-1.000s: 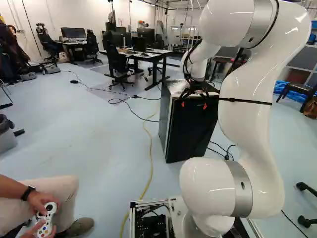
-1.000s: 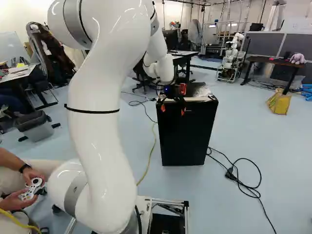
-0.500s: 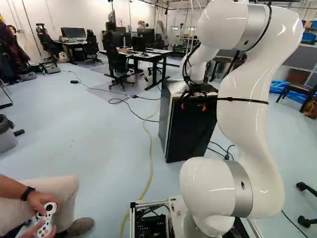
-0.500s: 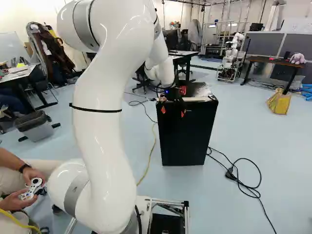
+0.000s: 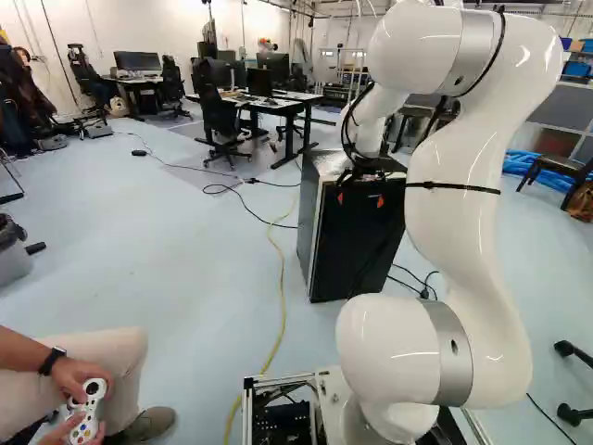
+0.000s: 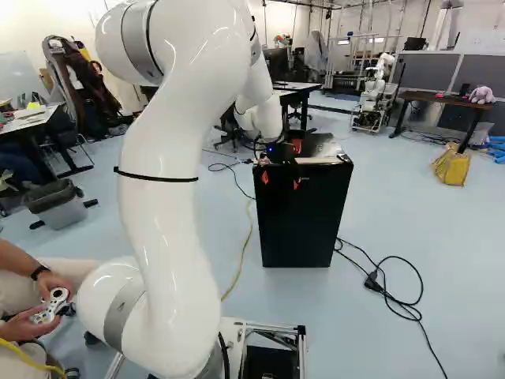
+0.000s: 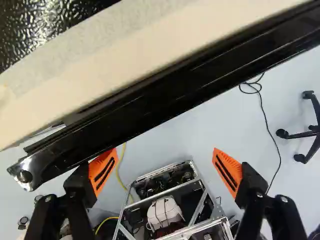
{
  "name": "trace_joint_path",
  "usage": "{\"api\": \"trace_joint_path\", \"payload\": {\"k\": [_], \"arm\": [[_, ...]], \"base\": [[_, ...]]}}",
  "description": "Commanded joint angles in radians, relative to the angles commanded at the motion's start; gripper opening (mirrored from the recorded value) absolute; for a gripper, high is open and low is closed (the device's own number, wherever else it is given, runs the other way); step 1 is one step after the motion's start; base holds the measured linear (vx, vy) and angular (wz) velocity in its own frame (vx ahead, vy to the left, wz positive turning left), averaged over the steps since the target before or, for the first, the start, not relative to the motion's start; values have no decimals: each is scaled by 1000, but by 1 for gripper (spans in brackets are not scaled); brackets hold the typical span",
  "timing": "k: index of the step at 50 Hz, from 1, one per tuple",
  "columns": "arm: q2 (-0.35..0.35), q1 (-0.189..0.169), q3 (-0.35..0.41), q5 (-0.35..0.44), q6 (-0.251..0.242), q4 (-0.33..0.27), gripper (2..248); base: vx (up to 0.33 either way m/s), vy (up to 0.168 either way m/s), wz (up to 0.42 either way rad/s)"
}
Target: Grab a drink from the fridge
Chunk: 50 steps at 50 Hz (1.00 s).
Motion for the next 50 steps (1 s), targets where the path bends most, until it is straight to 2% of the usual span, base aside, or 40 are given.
{"api": "trace_joint_path", "payload": {"k": [30,50], "arm": [[2,0,3,54,0,0,247],[67,0,96,55,0,0,247]], "base": [[0,0,0],[0,0,0]]}}
